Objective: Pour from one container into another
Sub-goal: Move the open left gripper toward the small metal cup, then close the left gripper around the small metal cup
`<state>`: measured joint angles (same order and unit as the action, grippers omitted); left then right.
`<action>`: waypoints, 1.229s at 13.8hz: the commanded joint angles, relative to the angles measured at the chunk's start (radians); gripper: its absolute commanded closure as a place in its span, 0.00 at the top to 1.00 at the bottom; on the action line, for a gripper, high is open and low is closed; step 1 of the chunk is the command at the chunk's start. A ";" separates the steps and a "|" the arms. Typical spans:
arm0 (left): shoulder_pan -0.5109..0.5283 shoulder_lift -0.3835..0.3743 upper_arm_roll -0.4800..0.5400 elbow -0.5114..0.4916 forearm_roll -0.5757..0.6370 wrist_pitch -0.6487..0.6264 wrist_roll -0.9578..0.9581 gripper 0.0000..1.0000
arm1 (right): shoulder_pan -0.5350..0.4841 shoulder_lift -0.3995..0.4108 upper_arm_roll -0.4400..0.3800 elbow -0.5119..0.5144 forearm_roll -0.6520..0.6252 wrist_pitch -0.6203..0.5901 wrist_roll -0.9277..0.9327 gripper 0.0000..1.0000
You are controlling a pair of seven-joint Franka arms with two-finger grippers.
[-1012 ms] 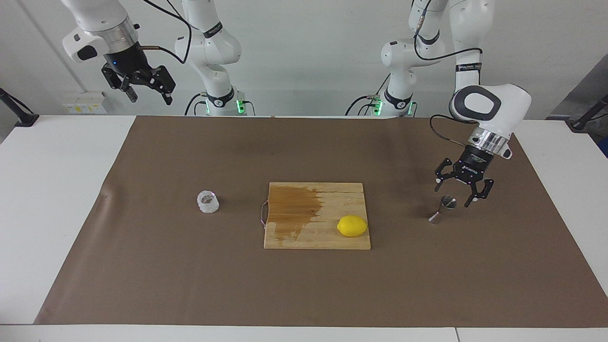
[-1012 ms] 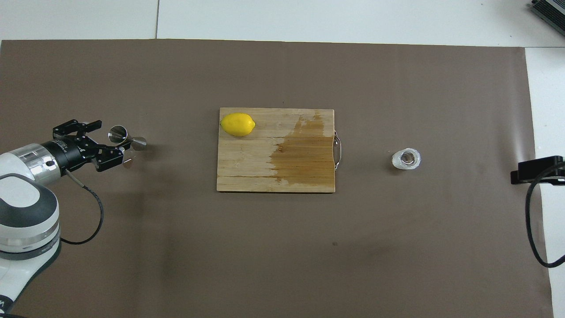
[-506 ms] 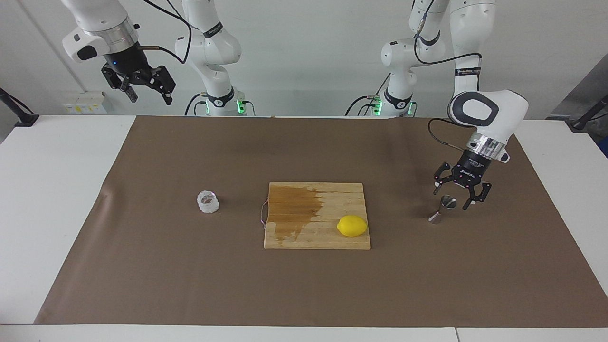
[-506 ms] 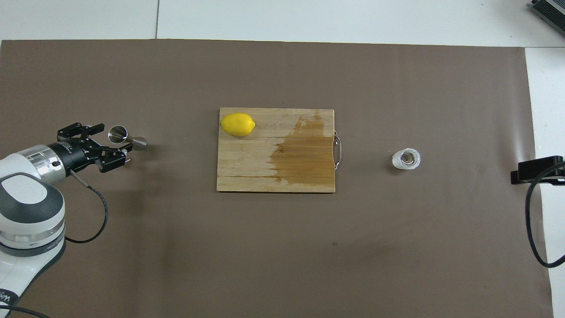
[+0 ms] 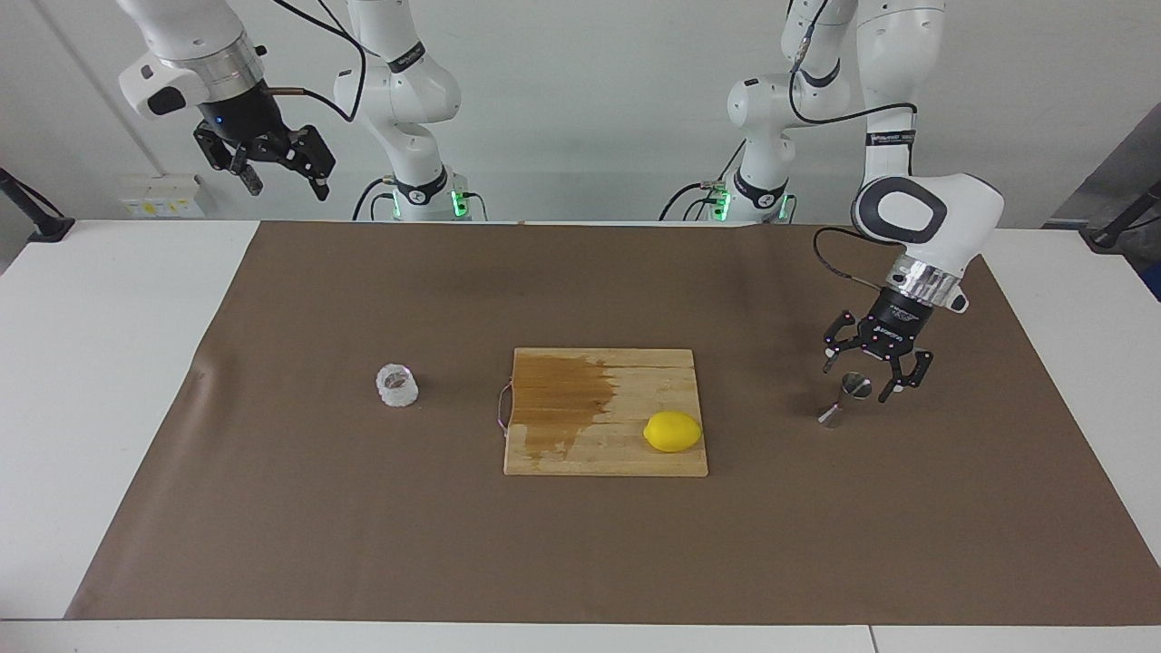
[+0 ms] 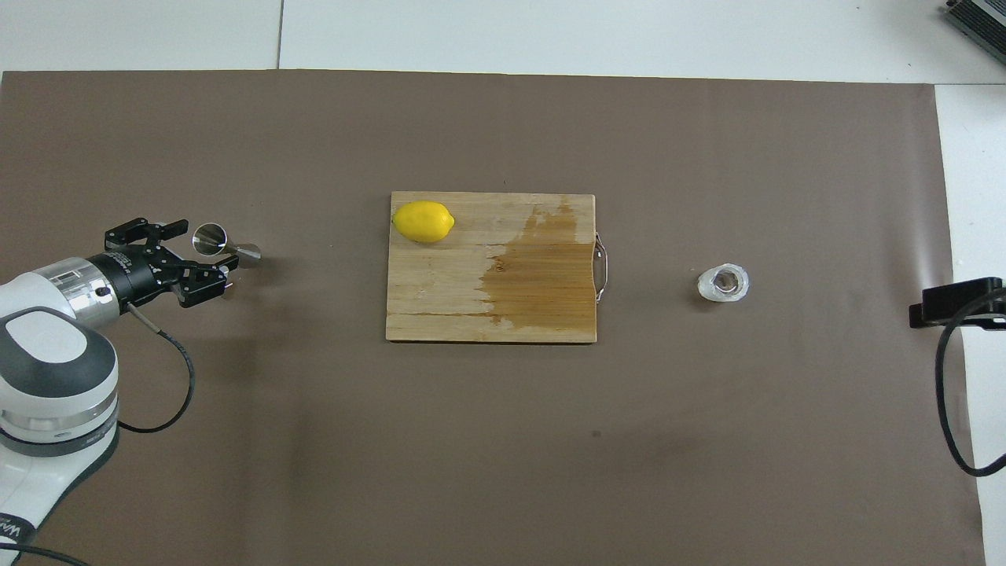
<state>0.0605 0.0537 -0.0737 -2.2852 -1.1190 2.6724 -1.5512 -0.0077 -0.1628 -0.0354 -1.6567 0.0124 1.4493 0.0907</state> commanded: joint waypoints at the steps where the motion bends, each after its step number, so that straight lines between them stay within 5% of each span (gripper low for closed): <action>1: -0.013 0.008 0.006 0.001 -0.018 0.023 0.020 1.00 | -0.012 -0.006 0.008 0.000 -0.002 -0.014 0.001 1.00; 4: -0.028 0.009 0.006 0.000 -0.018 0.038 0.020 0.97 | -0.012 -0.006 0.008 0.000 -0.002 -0.015 0.001 1.00; 8: -0.028 0.009 0.006 0.000 -0.018 0.040 0.020 0.70 | -0.012 -0.007 0.008 -0.001 -0.002 -0.014 0.001 1.00; 17: -0.027 0.008 0.006 0.000 -0.019 0.038 0.025 0.69 | -0.012 -0.006 0.008 0.000 -0.002 -0.014 0.001 1.00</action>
<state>0.0465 0.0568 -0.0746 -2.2849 -1.1190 2.6921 -1.5482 -0.0077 -0.1628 -0.0354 -1.6567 0.0124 1.4493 0.0907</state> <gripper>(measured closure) 0.304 0.000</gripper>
